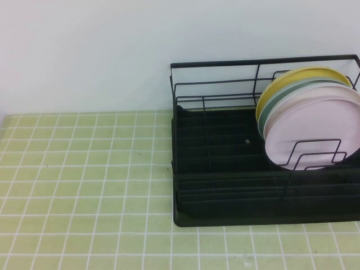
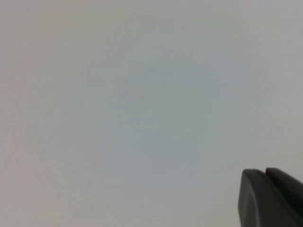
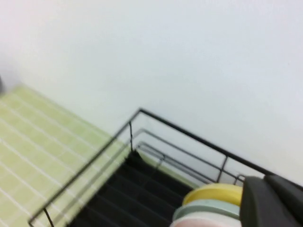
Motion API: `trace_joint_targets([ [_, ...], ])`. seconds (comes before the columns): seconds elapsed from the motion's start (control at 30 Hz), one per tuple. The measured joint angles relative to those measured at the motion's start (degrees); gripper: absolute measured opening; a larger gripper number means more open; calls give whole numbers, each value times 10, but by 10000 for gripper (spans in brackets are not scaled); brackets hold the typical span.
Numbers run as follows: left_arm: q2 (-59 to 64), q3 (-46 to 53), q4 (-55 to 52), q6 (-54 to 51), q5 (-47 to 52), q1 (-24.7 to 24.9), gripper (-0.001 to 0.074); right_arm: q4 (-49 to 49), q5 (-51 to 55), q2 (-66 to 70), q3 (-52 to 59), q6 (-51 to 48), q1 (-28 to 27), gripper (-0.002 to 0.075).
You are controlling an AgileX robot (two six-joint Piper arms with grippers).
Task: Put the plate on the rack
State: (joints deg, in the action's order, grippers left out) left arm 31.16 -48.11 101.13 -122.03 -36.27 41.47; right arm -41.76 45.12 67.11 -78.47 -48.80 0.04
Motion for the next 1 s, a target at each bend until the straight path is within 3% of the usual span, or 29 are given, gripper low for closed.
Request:
trace_joint_targets([
  [0.13, -5, 7, -1, -31, -2, 0, 0, -42, -61, -81, 103, -20, 0, 6],
  [0.63, -5, 60, -1, -33, -37, 0, 0, -44, -173, -417, 522, -60, 0, 6],
  [1.0, -5, 61, -1, -33, -55, 0, 0, -45, -185, -507, 641, -60, 0, 6],
])
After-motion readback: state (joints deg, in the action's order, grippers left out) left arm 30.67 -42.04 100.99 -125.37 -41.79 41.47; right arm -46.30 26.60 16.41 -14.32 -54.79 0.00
